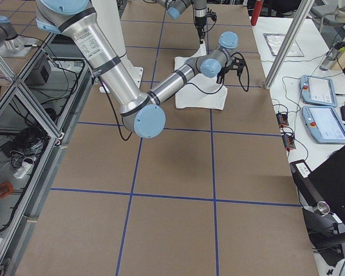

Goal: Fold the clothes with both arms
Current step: 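Lift the hem with both grippers and fold it toward the collar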

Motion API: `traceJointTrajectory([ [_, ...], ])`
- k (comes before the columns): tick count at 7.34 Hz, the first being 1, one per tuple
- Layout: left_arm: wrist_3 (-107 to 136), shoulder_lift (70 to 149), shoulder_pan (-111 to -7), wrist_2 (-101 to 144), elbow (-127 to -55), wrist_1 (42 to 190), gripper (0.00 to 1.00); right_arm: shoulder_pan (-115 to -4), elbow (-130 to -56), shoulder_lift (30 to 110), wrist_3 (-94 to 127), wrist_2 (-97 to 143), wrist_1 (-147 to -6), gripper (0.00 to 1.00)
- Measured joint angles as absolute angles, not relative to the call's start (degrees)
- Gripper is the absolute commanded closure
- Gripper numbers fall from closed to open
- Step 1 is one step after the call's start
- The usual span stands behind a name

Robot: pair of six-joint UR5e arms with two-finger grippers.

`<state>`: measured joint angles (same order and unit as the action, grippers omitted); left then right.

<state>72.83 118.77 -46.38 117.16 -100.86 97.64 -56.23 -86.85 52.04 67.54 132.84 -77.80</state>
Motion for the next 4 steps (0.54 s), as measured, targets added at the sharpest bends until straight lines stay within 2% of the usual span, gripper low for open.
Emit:
traceJointTrajectory([
  [4,72.8,121.3,-47.3,116.8,-89.9,106.0,1.0,-55.5,-81.1,50.1,66.0,131.2,-77.8,1.0],
])
